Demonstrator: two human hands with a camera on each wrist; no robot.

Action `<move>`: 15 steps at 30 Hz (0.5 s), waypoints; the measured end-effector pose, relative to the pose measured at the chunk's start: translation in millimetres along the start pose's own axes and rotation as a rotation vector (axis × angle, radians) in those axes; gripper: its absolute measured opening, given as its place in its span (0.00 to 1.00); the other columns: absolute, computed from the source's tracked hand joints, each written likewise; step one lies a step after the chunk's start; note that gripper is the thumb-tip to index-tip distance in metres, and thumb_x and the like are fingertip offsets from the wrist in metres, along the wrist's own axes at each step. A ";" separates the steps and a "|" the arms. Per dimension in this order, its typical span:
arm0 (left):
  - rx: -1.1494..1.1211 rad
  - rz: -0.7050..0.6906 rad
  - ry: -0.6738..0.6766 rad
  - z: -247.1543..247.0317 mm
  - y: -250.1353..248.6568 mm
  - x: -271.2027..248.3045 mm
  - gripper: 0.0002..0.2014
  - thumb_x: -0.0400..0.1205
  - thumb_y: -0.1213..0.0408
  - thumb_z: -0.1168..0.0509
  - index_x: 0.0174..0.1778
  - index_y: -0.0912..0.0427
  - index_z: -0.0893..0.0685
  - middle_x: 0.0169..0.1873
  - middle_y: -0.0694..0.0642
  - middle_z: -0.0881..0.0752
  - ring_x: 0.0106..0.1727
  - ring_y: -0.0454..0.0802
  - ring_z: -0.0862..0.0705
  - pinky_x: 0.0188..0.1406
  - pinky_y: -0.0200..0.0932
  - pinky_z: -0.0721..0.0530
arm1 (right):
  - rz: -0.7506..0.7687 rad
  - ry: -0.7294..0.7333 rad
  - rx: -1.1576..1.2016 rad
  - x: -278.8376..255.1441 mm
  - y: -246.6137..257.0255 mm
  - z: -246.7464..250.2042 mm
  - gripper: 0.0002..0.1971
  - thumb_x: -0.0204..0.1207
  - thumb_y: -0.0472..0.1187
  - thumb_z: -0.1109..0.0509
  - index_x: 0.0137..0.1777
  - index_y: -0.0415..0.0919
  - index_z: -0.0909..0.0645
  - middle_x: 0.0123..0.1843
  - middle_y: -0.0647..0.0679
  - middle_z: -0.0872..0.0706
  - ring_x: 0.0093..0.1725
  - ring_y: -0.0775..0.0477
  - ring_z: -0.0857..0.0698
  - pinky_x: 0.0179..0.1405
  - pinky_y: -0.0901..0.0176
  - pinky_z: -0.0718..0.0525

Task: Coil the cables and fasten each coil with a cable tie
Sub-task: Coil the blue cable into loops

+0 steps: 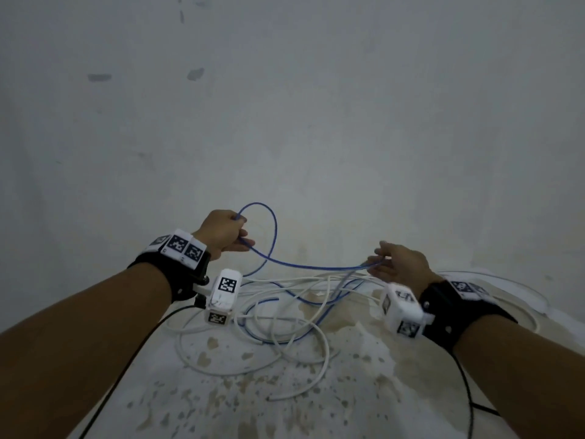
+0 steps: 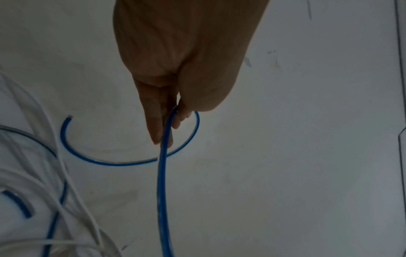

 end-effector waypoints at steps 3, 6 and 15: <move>0.040 0.035 0.031 -8.1 21.9 3.0 0.09 0.88 0.69 0.41 0.59 0.69 0.20 0.39 0.62 0.19 0.37 0.59 0.12 0.34 0.48 0.10 | -0.065 -0.058 0.284 -2.3 4.0 -8.7 0.14 0.85 0.28 0.39 0.35 0.32 0.28 0.29 0.39 0.27 0.27 0.43 0.26 0.33 0.50 0.18; 0.015 0.077 0.018 -12.7 39.5 10.4 0.07 0.88 0.70 0.40 0.57 0.70 0.20 0.39 0.63 0.18 0.34 0.58 0.12 0.30 0.46 0.10 | -0.083 -0.087 0.214 -1.1 -0.7 -4.5 0.13 0.87 0.32 0.41 0.38 0.35 0.32 0.25 0.43 0.31 0.21 0.47 0.33 0.18 0.64 0.28; 0.143 0.057 0.110 -31.6 64.0 38.6 0.03 0.84 0.78 0.38 0.51 0.71 0.21 0.45 0.69 0.16 0.42 0.62 0.12 0.38 0.51 0.09 | 0.035 -0.106 -0.152 7.3 -0.1 12.1 0.17 0.89 0.38 0.44 0.45 0.30 0.18 0.30 0.46 0.28 0.25 0.50 0.37 0.17 0.62 0.37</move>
Point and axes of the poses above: each hand's wrist, its own x-axis towards the middle knuckle, its own z-axis out of the back of the hand, y = z × x, the point moved 2 cm from there along x, towards the middle knuckle
